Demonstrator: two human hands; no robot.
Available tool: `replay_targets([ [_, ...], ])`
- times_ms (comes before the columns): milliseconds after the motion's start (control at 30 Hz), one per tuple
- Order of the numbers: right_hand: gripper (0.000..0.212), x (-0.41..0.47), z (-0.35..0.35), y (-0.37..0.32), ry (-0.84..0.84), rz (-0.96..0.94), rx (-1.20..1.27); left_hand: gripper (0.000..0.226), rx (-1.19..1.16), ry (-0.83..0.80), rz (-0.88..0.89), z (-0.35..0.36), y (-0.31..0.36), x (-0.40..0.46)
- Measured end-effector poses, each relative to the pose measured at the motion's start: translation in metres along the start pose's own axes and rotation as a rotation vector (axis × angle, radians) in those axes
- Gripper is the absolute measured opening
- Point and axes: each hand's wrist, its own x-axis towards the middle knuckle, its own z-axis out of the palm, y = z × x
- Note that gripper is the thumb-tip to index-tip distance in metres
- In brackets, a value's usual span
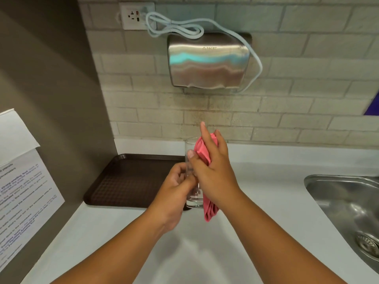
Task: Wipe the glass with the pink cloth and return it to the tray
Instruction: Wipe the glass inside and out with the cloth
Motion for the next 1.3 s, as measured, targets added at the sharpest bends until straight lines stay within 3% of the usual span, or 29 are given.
replay_targets([
  [233, 0.068, 0.016, -0.01, -0.009, 0.121, 0.127, 0.258, 0.042, -0.029, 0.007, 0.017, 0.007, 0.007, -0.011],
  [433, 0.063, 0.007, -0.015, 0.001, 0.064, 0.186, 0.584, 0.057, -0.155, -0.003, 0.003, 0.007, 0.015, -0.009],
  [600, 0.058, -0.028, 0.008, 0.001, 0.009, 0.015, 0.226, 0.032, -0.131, 0.059, 0.0, 0.003, 0.021, 0.002],
  [800, 0.066, -0.022, 0.006, -0.004, -0.053, -0.129, -0.271, 0.026, -0.021, -0.006, -0.006, 0.001, 0.012, -0.003],
  [1033, 0.082, 0.014, -0.011, -0.005, 0.092, 0.073, 0.258, 0.033, -0.211, -0.091, -0.009, 0.0, 0.011, -0.005],
  [1167, 0.061, 0.013, -0.006, 0.0, 0.238, 0.157, 0.412, 0.035, -0.252, -0.061, -0.009, 0.0, 0.014, -0.002],
  [1300, 0.076, -0.003, 0.005, 0.006, 0.148, 0.207, 0.565, 0.053, -0.26, 0.015, -0.016, -0.002, 0.015, 0.001],
])
